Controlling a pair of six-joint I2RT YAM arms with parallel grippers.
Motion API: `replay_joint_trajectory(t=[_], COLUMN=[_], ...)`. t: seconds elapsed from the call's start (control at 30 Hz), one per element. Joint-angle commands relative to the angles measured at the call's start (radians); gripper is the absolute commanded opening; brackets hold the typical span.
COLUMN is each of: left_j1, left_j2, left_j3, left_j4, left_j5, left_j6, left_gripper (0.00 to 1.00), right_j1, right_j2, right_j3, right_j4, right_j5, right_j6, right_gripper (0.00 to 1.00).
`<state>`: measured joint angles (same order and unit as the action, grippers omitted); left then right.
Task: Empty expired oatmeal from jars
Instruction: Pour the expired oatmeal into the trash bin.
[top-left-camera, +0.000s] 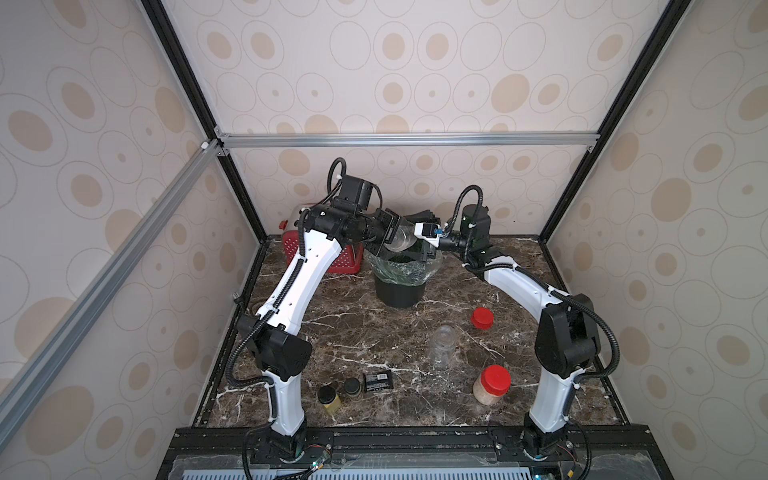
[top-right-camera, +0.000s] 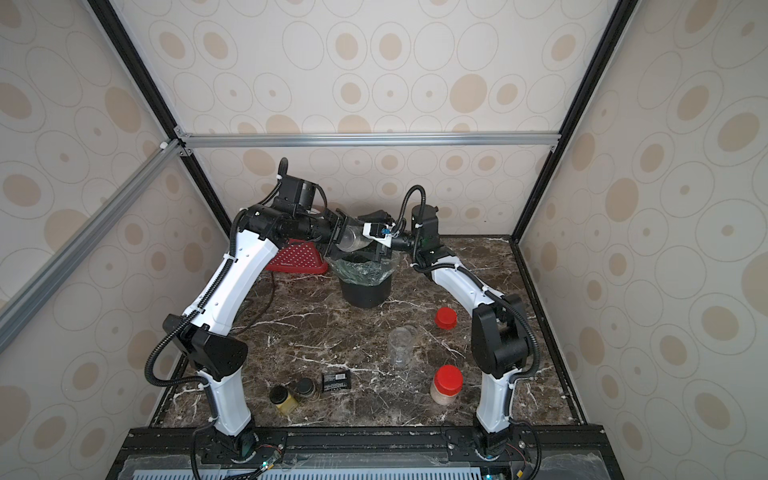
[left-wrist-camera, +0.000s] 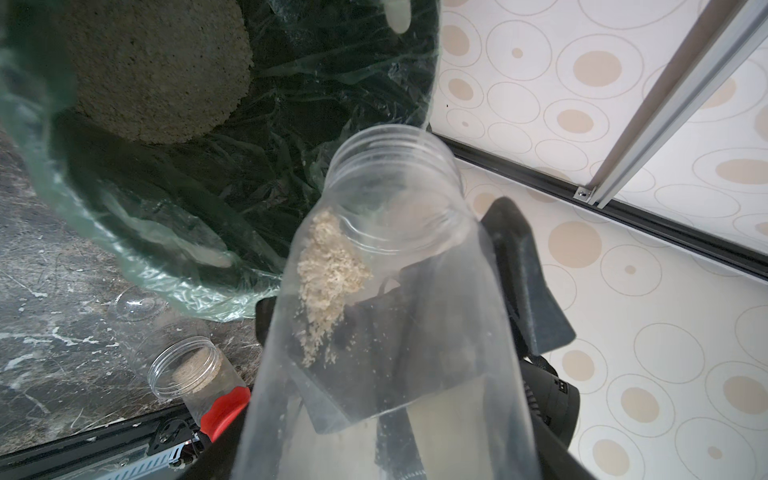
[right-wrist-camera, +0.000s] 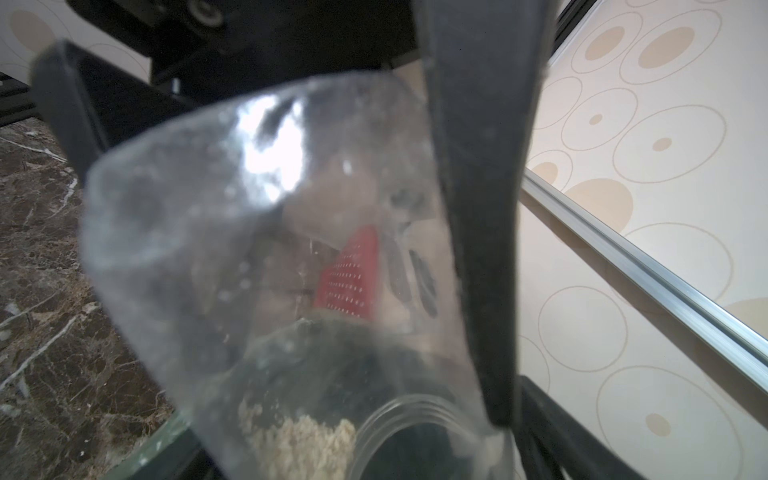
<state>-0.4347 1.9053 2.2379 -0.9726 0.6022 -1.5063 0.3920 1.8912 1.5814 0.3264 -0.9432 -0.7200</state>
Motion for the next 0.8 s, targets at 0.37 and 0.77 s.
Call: replay_joint_trajectory(t=[0.37, 0.77], left_j1=[-0.007, -0.003], left_j2=[-0.036, -0.067], left_j3=[-0.025, -0.064], left_j4=[0.064, 0.166], left_j5=[0.024, 0.021], left_j6=[0.013, 0.079], left_gripper=[0.00, 0.74], right_j1=[0.009, 0.009], right_j2=[0.017, 0.016], right_j3=[0.037, 0.041], right_j4=[0.012, 0.042], right_j5=[-0.028, -0.034], right_j6=[-0.017, 0.055], right_gripper=[0.75, 0.65])
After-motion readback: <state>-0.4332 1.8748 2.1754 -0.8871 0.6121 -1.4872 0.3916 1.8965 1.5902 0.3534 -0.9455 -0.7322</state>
